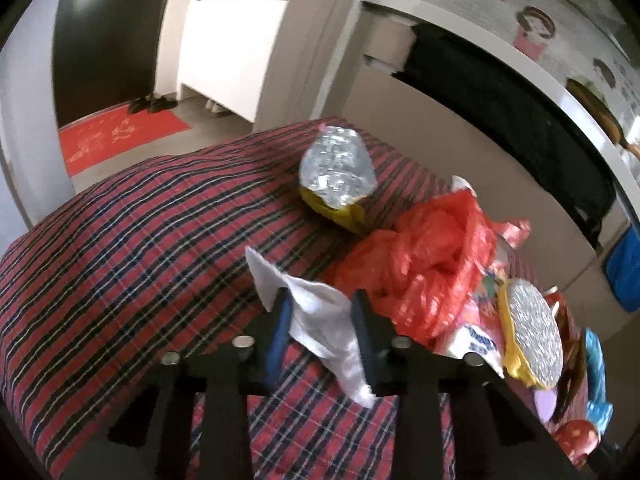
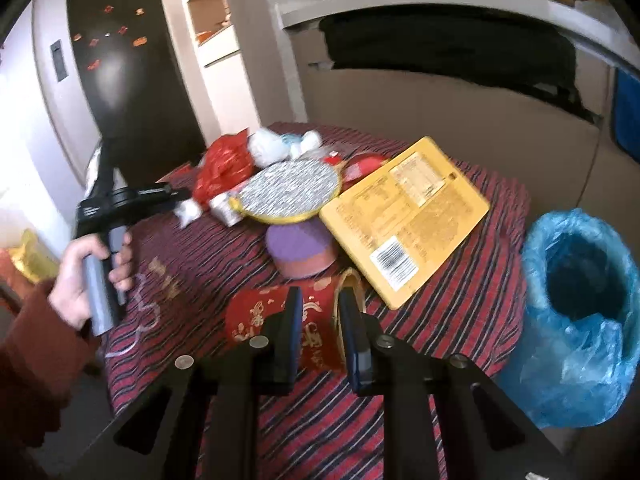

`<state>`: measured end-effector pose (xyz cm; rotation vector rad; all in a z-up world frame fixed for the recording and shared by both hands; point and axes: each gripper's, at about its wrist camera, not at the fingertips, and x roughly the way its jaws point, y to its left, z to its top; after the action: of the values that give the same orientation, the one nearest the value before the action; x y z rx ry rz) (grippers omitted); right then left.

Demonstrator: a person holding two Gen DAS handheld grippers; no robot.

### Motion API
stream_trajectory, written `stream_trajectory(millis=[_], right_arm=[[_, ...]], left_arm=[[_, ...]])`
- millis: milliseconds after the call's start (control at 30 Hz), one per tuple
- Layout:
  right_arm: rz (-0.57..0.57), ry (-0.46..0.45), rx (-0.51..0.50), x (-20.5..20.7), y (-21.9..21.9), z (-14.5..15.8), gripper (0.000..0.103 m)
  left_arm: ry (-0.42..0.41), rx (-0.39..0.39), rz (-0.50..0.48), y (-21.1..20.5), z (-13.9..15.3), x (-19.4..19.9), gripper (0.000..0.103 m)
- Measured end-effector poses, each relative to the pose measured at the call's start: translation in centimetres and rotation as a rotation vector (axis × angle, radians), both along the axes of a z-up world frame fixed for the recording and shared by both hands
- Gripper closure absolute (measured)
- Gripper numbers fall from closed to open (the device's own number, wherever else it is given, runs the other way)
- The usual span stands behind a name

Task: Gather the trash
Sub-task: 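Grasp the red paper cup with the right tool while the left tool grasps the white tissue, then carry both items over the blue bin and open both tools to drop them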

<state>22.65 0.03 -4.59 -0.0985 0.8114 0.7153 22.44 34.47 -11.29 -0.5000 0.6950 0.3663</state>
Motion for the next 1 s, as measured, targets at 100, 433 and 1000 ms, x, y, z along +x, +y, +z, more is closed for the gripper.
stream_trajectory(millis=[100, 433, 1000], right_arm=[[0.042, 0.059, 0.013, -0.2, 0.1, -0.7, 0.077], [0.085, -0.034, 0.005, -2.0, 1.3, 1.3, 0.099], [-0.065, -0.18, 0.052, -0.7, -4.8, 6.0, 0.101]], left_arm=[[-0.02, 0.02, -0.037, -0.9, 0.6, -0.1, 0.093], [-0.104, 0.087, -0.106, -5.4, 4.0, -4.9, 0.1], [-0.249, 0.11, -0.438, -19.4, 10.6, -3.9, 0.1]])
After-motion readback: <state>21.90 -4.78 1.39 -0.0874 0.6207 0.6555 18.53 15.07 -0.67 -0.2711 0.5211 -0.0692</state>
